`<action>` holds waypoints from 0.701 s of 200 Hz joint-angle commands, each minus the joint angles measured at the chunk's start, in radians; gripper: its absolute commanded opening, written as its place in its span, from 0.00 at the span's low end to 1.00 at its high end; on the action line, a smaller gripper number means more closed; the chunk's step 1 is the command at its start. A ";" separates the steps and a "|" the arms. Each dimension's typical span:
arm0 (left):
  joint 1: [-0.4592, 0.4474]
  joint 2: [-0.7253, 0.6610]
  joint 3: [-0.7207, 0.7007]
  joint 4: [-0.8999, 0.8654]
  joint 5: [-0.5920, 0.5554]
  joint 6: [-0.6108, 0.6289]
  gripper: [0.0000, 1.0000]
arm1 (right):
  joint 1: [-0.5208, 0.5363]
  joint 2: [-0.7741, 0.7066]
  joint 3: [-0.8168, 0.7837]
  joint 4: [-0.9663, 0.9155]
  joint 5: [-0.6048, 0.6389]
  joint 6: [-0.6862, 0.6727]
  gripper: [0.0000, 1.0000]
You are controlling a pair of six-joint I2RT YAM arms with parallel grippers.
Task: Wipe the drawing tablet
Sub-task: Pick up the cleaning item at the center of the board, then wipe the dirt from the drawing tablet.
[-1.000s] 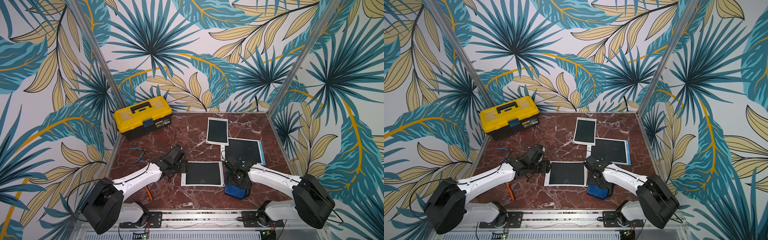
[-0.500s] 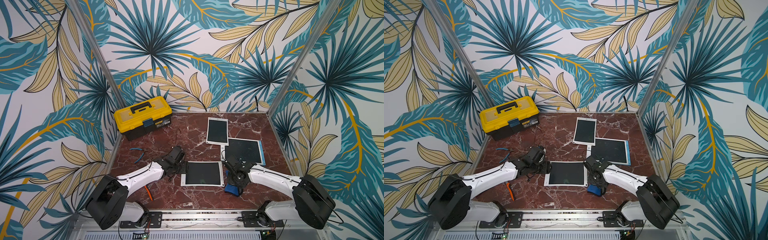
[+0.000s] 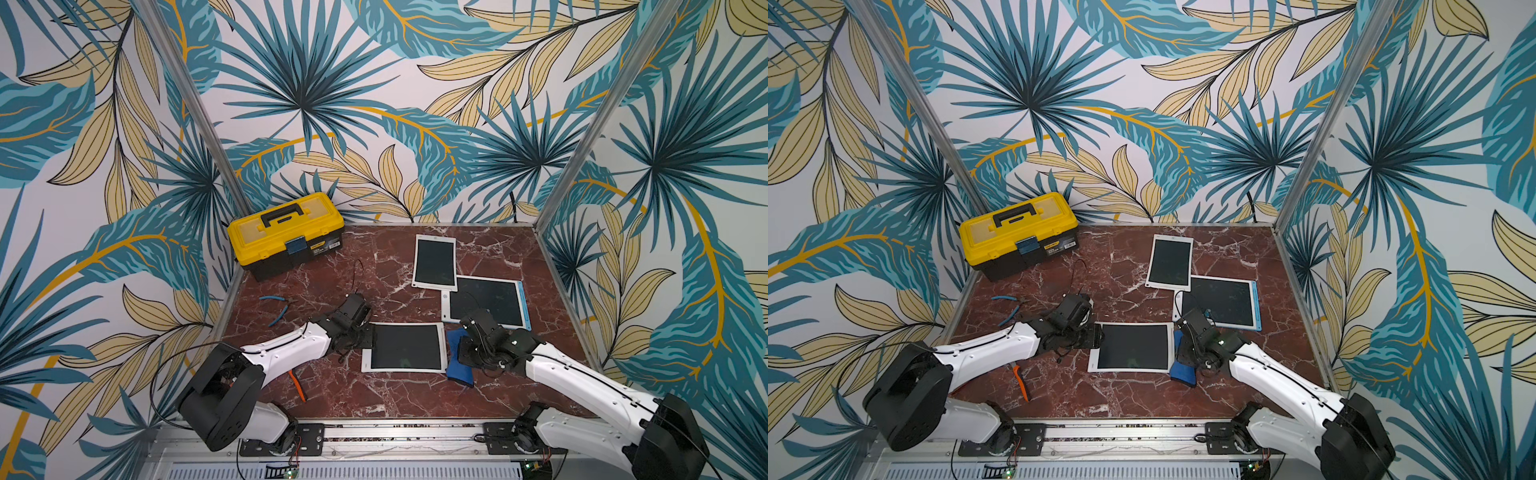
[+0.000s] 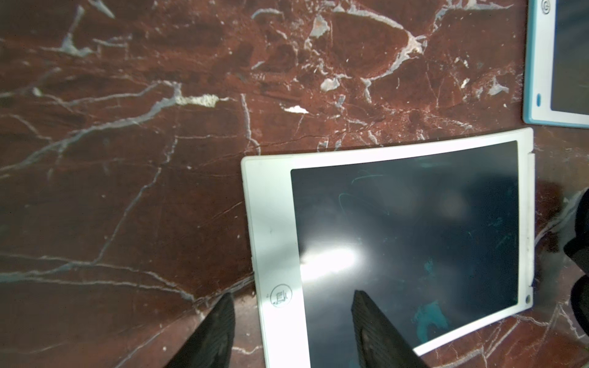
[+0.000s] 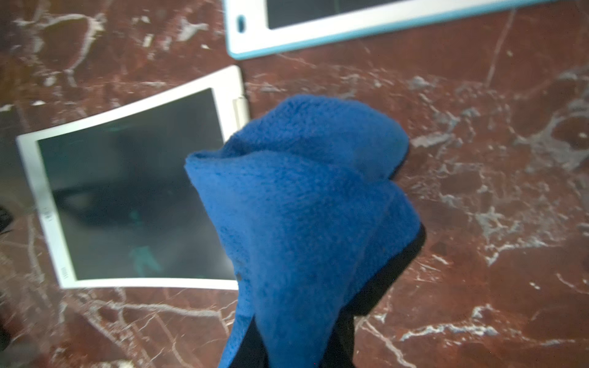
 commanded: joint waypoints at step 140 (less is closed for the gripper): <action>0.078 0.090 -0.064 0.030 0.062 -0.009 0.00 | 0.043 0.714 0.386 0.204 -0.145 -0.159 0.21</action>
